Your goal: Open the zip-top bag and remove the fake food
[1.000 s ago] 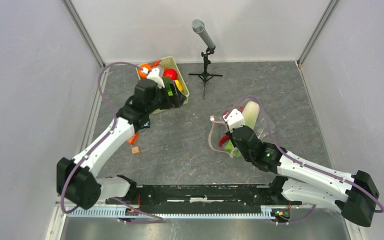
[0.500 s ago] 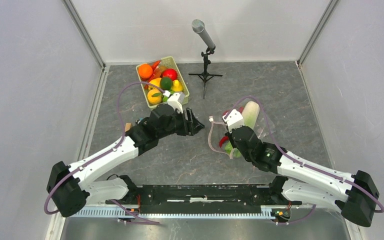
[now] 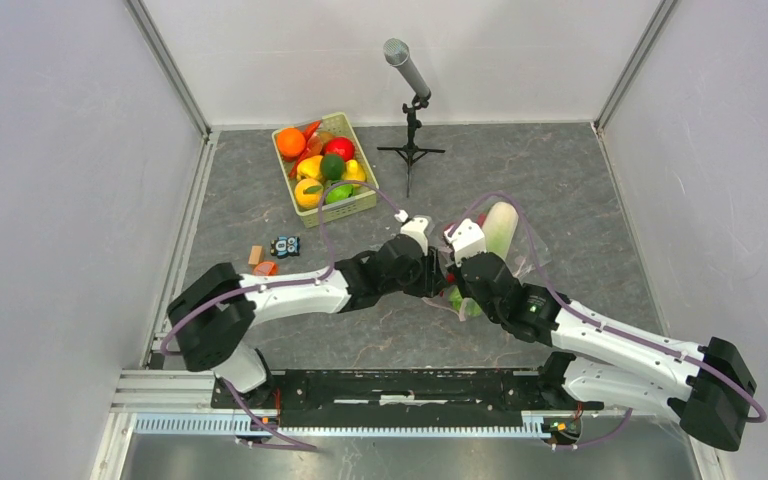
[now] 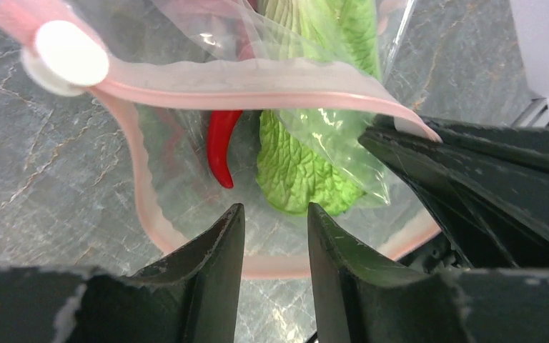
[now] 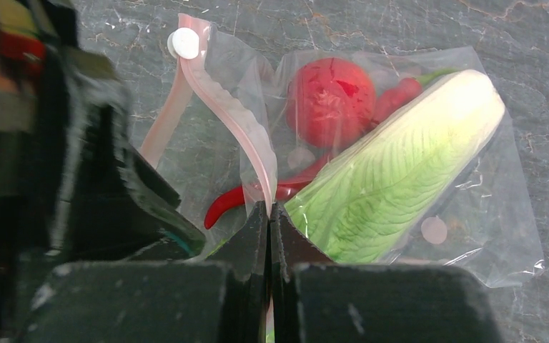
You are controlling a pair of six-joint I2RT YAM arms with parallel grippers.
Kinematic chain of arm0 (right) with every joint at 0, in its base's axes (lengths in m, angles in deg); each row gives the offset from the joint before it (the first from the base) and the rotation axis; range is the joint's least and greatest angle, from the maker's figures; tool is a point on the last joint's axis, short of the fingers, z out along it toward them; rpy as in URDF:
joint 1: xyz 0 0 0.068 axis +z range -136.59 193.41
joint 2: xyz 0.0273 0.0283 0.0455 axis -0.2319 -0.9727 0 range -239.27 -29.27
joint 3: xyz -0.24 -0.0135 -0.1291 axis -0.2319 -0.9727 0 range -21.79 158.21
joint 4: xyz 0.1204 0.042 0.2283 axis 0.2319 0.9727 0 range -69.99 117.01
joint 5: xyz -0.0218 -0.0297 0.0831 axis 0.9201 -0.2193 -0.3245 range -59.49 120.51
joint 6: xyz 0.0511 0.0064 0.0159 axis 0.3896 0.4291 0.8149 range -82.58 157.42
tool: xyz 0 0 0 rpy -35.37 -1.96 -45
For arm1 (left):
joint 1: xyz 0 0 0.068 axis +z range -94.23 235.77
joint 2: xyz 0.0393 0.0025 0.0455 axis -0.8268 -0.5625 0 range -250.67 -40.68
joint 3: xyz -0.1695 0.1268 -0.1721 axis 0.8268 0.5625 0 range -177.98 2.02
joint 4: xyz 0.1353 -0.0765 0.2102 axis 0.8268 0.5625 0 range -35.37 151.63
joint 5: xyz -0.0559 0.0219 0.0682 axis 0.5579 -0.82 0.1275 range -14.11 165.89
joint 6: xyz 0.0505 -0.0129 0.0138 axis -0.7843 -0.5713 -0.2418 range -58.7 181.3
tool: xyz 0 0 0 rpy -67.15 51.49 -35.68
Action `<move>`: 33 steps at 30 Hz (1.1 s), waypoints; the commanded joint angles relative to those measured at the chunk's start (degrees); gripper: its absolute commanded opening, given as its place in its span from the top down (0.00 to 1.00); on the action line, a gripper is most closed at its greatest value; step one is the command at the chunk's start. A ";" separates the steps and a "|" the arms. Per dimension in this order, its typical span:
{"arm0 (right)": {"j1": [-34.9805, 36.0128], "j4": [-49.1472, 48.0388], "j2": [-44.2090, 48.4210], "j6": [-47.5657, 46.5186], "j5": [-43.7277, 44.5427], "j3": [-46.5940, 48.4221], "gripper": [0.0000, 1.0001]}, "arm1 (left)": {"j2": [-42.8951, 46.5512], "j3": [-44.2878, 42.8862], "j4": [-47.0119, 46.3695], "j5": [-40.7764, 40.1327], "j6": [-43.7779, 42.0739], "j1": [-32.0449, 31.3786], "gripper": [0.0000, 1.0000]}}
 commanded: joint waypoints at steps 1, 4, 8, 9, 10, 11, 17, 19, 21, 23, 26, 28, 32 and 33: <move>-0.19 -0.42 0.33 1.50 -0.84 0.02 1.00 | -3.75 -3.49 -5.85 -5.58 0.87 -1.71 0.56; -0.23 -0.56 0.23 1.96 -1.36 -0.61 1.00 | -6.50 -3.32 -7.47 -8.66 0.33 -2.24 0.56; -0.23 -1.01 0.12 2.95 -2.42 -1.15 1.00 | -10.48 -3.14 -9.23 -11.09 0.84 -2.27 0.56; -0.24 -1.10 0.14 3.12 -2.64 -1.26 1.00 | -11.59 -3.14 -9.71 -11.48 1.18 -2.26 0.56; -0.30 -1.11 0.13 3.30 -2.83 -1.42 1.00 | -12.44 -3.14 -10.27 -11.57 1.55 -2.26 0.55; -0.26 -1.11 0.11 3.42 -3.05 -1.50 1.00 | -13.38 -3.11 -11.02 -11.59 1.96 -2.26 0.55; -0.18 -1.03 -0.06 3.67 -3.72 -1.95 1.00 | -17.10 -1.93 -16.03 -11.90 3.60 -2.55 0.49; -0.19 -1.11 -0.19 3.95 -3.98 -2.08 1.00 | -18.22 -1.90 -16.65 -11.69 3.91 -2.63 0.48; -0.29 -1.27 -0.25 4.21 -4.34 -2.21 1.00 | -19.39 -2.08 -16.58 -11.61 4.24 -2.95 0.47; -0.24 -1.56 -0.39 4.64 -4.64 -2.35 1.00 | -20.53 -2.00 -16.51 -12.27 4.45 -3.46 0.47; -0.23 -1.97 -0.59 4.92 -5.23 -2.49 1.00 | -22.65 -2.47 -14.59 -14.42 4.64 -4.35 0.47; -0.22 -2.17 -0.68 5.13 -5.56 -2.44 1.00 | -23.82 -2.76 -13.09 -16.63 4.72 -5.08 0.49; -0.20 -2.26 -0.61 5.42 -6.00 -2.48 1.00 | -25.80 -3.70 -9.00 -21.56 4.45 -6.41 0.57; -0.28 -2.30 -0.42 5.49 -5.99 -2.57 1.00 | -26.06 -4.05 -7.80 -22.66 4.15 -6.69 0.59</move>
